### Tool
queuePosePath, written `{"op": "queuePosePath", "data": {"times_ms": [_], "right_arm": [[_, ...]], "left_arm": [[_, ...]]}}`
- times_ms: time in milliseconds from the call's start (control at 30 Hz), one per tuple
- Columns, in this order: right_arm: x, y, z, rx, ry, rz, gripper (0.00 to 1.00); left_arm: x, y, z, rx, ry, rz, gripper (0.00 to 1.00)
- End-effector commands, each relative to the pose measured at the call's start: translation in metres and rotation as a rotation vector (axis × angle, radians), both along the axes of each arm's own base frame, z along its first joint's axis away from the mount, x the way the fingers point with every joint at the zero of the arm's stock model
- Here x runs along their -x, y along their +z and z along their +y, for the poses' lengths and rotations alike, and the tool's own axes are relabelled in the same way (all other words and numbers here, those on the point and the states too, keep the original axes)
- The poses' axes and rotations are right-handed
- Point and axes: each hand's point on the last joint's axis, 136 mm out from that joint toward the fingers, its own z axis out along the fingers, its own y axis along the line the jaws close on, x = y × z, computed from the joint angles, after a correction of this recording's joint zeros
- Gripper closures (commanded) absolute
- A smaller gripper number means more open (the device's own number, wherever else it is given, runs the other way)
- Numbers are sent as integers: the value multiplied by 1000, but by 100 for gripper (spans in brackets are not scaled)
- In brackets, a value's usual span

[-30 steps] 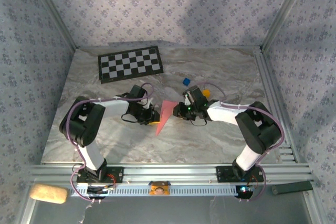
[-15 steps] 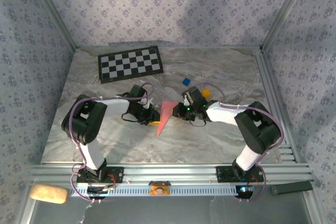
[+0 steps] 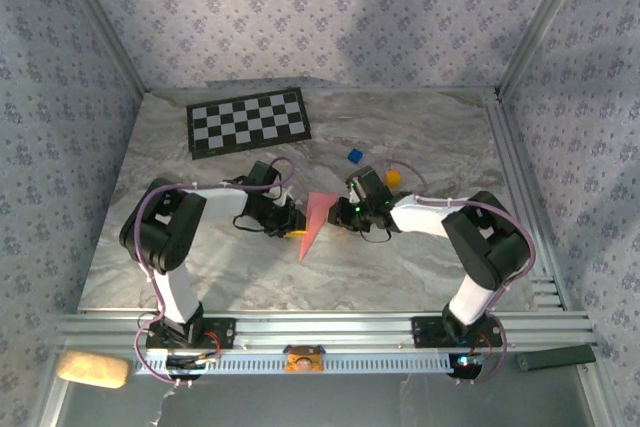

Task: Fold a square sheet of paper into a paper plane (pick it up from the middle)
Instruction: Move a paper plane to the center of the table.

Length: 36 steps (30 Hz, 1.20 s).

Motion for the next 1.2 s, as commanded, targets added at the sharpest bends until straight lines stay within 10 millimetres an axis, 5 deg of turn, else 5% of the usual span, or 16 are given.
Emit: {"op": "queuePosePath", "data": {"times_ms": [0, 367, 567, 867, 1167], "right_arm": [[3, -9, -1, 15, -13, 19, 79], [3, -4, 1, 12, -14, 9, 79], [2, 10, 0, -10, -29, -18, 76], [-5, 37, 9, -100, -40, -122, 54], [-7, 21, 34, -93, 30, -70, 55]], "left_arm": [[1, -3, -12, 42, -43, -2, 83], [-4, 22, -24, 85, -76, -102, 99], [-9, 38, -21, 38, -76, -196, 100], [-13, 25, 2, -219, -60, -304, 100], [-10, 25, -3, -246, -86, -306, 100]]}}
